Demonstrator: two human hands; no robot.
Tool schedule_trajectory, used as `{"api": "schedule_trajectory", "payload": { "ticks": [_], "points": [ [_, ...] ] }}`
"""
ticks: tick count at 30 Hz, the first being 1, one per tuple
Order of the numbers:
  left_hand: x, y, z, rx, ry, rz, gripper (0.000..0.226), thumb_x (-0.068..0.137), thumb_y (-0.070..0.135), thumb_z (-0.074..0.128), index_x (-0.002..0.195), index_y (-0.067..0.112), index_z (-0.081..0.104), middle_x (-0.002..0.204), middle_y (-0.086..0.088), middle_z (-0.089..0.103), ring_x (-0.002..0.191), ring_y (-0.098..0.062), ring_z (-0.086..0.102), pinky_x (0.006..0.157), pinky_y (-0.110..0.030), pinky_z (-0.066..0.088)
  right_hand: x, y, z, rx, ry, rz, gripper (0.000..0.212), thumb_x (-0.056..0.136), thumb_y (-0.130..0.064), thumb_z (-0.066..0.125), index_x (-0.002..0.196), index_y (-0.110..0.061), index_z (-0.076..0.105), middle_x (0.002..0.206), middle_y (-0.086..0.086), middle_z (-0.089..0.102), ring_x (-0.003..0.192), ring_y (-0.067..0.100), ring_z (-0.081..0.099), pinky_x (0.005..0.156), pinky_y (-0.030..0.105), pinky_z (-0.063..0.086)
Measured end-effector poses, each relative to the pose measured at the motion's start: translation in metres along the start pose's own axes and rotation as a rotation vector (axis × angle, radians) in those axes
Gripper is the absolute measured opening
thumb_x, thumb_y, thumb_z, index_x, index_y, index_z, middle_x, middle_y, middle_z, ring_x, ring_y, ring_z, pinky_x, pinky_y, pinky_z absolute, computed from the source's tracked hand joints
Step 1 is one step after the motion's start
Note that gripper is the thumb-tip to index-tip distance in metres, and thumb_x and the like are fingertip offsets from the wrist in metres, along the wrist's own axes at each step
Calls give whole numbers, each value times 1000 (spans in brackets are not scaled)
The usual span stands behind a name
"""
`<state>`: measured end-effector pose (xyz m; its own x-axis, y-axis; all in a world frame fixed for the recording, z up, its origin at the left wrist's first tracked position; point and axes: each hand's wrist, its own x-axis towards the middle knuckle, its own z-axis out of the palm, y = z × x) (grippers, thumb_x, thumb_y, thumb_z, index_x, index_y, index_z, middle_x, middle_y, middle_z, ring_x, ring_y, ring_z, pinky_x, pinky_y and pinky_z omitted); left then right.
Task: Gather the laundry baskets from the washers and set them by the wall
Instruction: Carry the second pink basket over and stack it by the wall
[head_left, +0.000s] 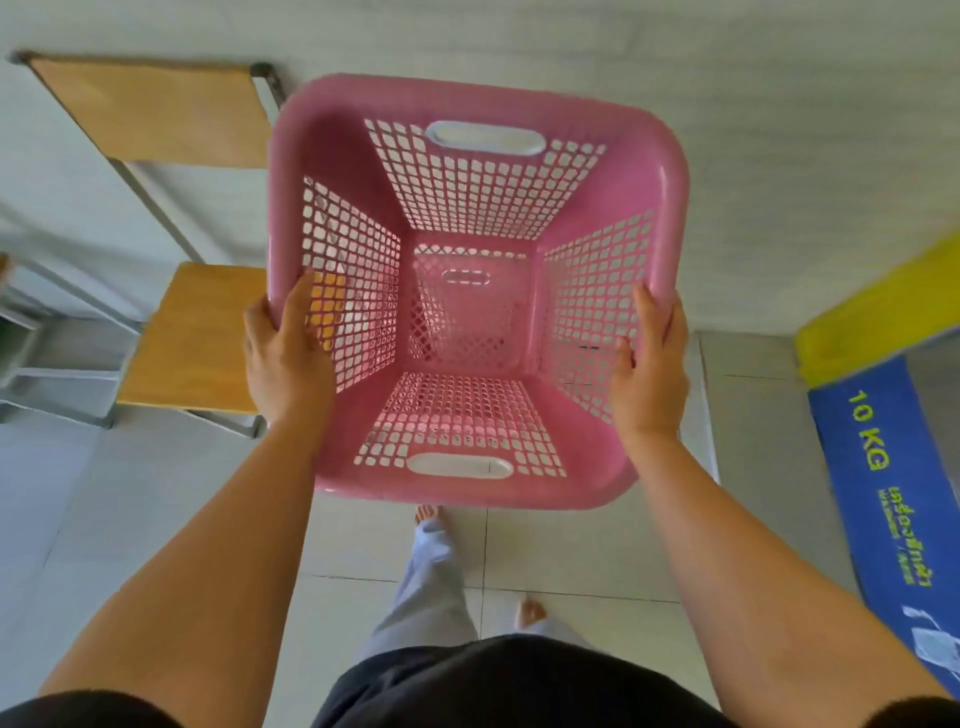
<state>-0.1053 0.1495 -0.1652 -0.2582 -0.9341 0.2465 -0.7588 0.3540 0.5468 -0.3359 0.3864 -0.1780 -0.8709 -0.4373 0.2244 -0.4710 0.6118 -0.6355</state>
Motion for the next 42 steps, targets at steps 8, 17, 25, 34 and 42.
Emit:
{"api": "schedule_trajectory", "payload": {
  "ticks": [8, 17, 25, 34, 42],
  "points": [
    [85, -34, 62, 29, -214, 15, 68, 85, 6, 47, 136, 49, 39, 132, -9, 44, 106, -34, 54, 74, -47, 54, 48, -6, 82, -112, -72, 44, 61, 93, -4, 51, 145, -32, 36, 157, 8, 24, 99, 24, 64, 62, 22, 43],
    [131, -76, 145, 111, -405, -32, 66, 87, 5, 49, 139, 45, 40, 133, -7, 42, 101, -32, 57, 71, -41, 54, 86, 29, 176, -167, -220, 121, 61, 93, -6, 52, 144, -37, 36, 158, 6, 22, 87, 25, 67, 67, 33, 56],
    [139, -97, 225, 200, -530, -94, 67, 87, 3, 47, 140, 43, 39, 133, -8, 40, 100, -32, 57, 70, -40, 53, 107, 87, 246, -214, -332, 171, 66, 91, -8, 54, 146, -37, 32, 157, 9, 23, 84, 32, 67, 68, 36, 56],
    [127, -130, 297, 279, -662, -211, 69, 91, 2, 43, 142, 47, 34, 137, -7, 40, 75, -25, 54, 50, -24, 37, 104, 146, 315, -236, -455, 216, 67, 92, -10, 48, 148, -39, 23, 157, 13, 19, 73, 26, 66, 58, 42, 60],
    [127, -137, 310, 274, -726, -306, 54, 94, 26, 42, 140, 52, 30, 158, 2, 23, 128, -34, 49, 91, -45, 52, 103, 143, 331, -484, -493, 196, 71, 93, -21, 52, 151, -34, 15, 156, 25, 14, 133, 41, 40, 100, 56, 43]
  ]
}}
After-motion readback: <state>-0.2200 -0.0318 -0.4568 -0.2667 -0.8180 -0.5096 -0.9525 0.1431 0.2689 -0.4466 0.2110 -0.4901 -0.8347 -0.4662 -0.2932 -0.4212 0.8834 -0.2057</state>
